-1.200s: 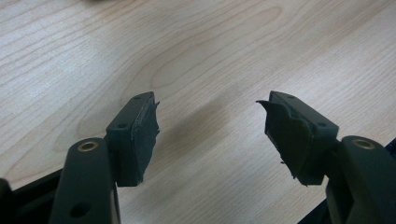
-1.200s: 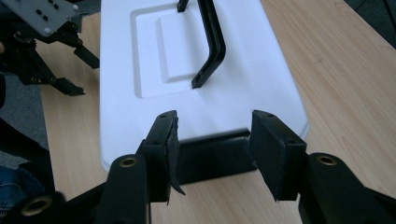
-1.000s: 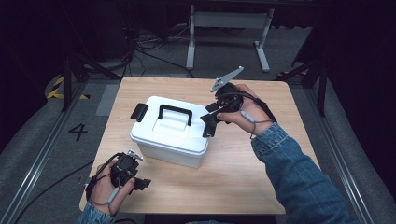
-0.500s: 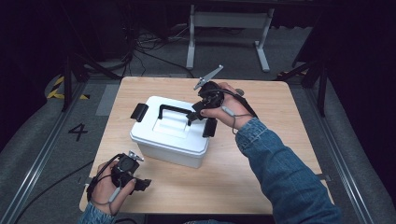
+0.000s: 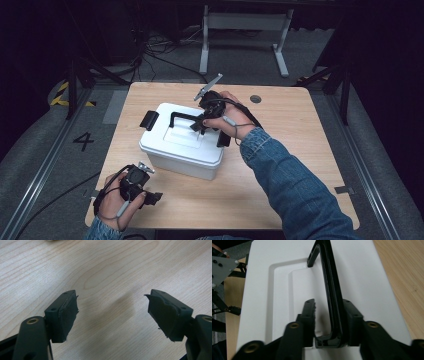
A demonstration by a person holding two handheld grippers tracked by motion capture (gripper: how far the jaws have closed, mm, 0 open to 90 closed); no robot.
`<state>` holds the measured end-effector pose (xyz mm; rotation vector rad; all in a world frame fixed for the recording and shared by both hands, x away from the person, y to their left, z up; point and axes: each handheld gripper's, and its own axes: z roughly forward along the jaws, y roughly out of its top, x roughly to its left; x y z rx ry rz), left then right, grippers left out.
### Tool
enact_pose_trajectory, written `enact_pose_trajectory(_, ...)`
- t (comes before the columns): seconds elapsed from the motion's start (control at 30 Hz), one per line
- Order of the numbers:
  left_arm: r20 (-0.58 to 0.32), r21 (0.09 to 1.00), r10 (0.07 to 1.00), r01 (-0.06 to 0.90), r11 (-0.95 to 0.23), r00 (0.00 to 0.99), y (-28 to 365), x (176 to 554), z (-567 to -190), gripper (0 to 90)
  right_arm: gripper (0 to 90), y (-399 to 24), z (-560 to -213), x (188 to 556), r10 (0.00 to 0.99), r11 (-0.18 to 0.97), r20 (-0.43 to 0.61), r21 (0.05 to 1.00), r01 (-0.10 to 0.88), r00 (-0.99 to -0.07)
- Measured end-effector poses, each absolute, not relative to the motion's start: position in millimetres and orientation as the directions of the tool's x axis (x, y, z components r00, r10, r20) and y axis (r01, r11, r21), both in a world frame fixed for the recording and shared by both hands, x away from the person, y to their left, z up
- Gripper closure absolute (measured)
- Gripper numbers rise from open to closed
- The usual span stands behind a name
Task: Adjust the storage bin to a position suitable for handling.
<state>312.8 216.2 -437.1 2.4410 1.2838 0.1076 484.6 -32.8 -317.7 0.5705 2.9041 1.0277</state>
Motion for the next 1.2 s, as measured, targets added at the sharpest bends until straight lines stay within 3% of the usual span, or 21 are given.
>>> enact_pose_trajectory(0.07, -0.107, 0.358, 0.808, 0.78, -0.513, 0.58, 215.9, 312.8, -437.2, 24.8, 80.7, -33.0, -314.8, 483.1, 0.331, 0.725, 0.1, 0.61, 0.321, -0.938)
enact_pose_trajectory(0.23, -0.101, 0.358, 0.805, 0.777, -0.518, 0.584, 216.0, 312.9, -437.4, 24.8, 83.4, -31.3, -312.1, 480.1, 0.296, 0.739, 0.104, 0.605, 0.297, -0.95)
enact_pose_trajectory(0.63, -0.1, 0.354, 0.804, 0.776, -0.521, 0.586, 216.2, 313.0, -437.7, 24.8, 84.5, -30.4, -308.5, 477.5, 0.268, 0.739, 0.086, 0.62, 0.262, -0.959)
enact_pose_trajectory(1.2, -0.108, 0.355, 0.808, 0.781, -0.513, 0.58, 215.4, 312.9, -438.8, 24.8, 84.5, -41.9, -272.4, 470.7, 0.272, 0.672, 0.039, 0.707, 0.219, -0.962)
